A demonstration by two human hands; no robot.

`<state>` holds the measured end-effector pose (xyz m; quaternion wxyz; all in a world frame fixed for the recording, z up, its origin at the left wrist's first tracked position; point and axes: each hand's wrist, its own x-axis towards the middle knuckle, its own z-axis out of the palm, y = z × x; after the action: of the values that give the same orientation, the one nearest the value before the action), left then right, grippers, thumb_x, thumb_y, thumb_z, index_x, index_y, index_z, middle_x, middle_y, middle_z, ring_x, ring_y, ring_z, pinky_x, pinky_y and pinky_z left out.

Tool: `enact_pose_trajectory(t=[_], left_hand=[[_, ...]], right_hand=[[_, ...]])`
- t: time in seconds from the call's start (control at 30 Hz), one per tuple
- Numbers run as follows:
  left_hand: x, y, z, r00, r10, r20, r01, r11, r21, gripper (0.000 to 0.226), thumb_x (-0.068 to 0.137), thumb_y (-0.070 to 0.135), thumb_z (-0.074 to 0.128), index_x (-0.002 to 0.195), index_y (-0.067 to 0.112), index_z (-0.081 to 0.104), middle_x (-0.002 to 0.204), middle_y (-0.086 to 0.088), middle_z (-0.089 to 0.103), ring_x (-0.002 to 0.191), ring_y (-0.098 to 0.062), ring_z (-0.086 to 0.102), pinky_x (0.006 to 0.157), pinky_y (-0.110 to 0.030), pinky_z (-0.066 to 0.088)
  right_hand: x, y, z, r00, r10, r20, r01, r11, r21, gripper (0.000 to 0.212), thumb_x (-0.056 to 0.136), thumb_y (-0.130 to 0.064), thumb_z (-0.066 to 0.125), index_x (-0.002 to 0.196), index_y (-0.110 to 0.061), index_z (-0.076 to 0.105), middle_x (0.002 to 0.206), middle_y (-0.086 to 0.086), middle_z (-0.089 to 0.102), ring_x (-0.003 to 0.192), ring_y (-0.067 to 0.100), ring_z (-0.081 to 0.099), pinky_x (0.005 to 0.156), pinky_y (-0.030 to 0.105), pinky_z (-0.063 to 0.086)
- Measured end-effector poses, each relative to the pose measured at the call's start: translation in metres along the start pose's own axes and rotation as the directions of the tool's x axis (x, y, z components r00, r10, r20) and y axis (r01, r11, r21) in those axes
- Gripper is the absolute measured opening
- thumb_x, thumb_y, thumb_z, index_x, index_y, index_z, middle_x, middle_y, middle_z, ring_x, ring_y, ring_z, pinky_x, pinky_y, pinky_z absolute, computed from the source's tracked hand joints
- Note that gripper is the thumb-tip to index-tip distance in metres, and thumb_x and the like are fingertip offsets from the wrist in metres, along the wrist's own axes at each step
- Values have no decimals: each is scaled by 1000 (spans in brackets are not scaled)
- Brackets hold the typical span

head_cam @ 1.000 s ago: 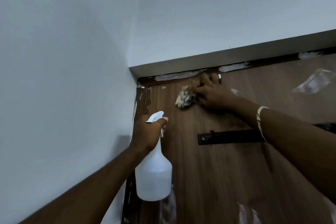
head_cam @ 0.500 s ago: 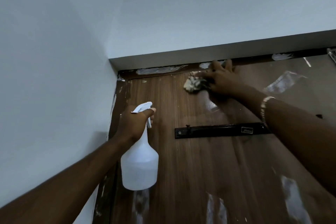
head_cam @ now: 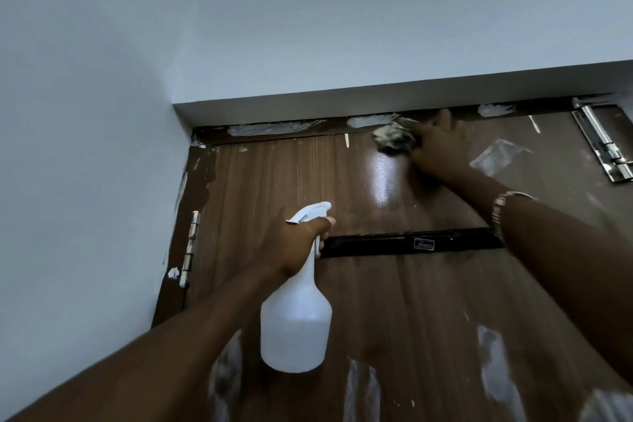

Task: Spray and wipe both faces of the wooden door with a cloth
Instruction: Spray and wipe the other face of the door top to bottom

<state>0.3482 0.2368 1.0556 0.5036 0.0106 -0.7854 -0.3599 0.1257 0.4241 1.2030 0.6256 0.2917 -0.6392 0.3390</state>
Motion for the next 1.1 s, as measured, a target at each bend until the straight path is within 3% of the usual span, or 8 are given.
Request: enact_pose_trajectory(t=[0.1, 0.2, 0.27, 0.5, 0.73, 0.83, 0.97, 1.1], left_hand=[[2, 4, 11, 998, 47, -41, -50, 996, -71, 30, 103, 27, 62, 76, 16, 70, 61, 6, 69, 61, -5, 67, 73, -25, 52], [-3, 5, 6, 994, 80, -72, -89, 988, -127, 24, 101, 20, 64, 82, 11, 74, 70, -1, 72, 70, -14, 69, 68, -29, 53], [-9, 5, 2, 993, 84, -83, -96, 981, -165, 21, 101, 17, 63, 83, 10, 73, 73, -3, 71, 73, -17, 68, 68, -32, 51], [-15, 14, -9, 992, 97, -84, -108, 983, -150, 28, 101, 16, 63, 79, 5, 75, 72, -5, 74, 71, -14, 71, 65, -26, 54], [-17, 27, 18, 993, 90, -70, -98, 987, -125, 27, 101, 22, 64, 82, 6, 76, 72, -2, 75, 69, -14, 71, 63, -26, 56], [-19, 32, 26, 997, 60, -54, -67, 987, -143, 23, 101, 23, 65, 82, 14, 74, 69, 4, 74, 66, -11, 71, 63, -25, 55], [-17, 43, 42, 995, 70, -75, -82, 983, -166, 19, 98, 24, 67, 86, 13, 76, 77, -2, 76, 75, -18, 72, 68, -31, 56], [-17, 51, 59, 996, 60, -71, -73, 975, -208, 13, 98, 22, 68, 88, 19, 76, 78, -2, 75, 76, -19, 71, 71, -34, 55]], right_hand=[[-5, -72, 9, 974, -126, 190, 131, 991, -18, 53, 98, -48, 46, 149, -50, 33, 148, 16, 26, 134, 47, 27, 114, 57, 22], [-47, -76, 19, 761, -580, 290, 570, 812, 127, 49, 94, -43, 44, 142, -47, 49, 139, 7, 37, 125, 29, 32, 102, 50, 30], [-67, -38, 17, 665, -698, 267, 647, 716, 262, 49, 89, -33, 53, 134, -51, 57, 129, 0, 41, 112, 15, 29, 95, 42, 33], [17, -55, 13, 875, -416, 247, 408, 909, 83, 52, 92, -34, 60, 137, -58, 48, 136, 8, 33, 123, 35, 31, 109, 58, 31], [-48, 30, -19, 595, -638, 489, 602, 757, 256, 51, 83, -29, 67, 118, -65, 59, 120, -12, 38, 111, 18, 35, 98, 42, 37], [-28, 89, -47, 790, -486, 374, 498, 864, 70, 48, 78, -49, 59, 111, -81, 45, 112, -8, 42, 107, 27, 45, 96, 45, 40], [-7, 49, -39, 954, -241, 180, 248, 969, -17, 53, 80, -52, 59, 133, -52, 55, 109, 4, 41, 100, 36, 54, 95, 41, 45], [-46, 20, -41, 791, -451, 414, 472, 880, 56, 46, 91, -25, 63, 133, -45, 60, 117, 1, 44, 105, 25, 52, 81, 33, 43]])
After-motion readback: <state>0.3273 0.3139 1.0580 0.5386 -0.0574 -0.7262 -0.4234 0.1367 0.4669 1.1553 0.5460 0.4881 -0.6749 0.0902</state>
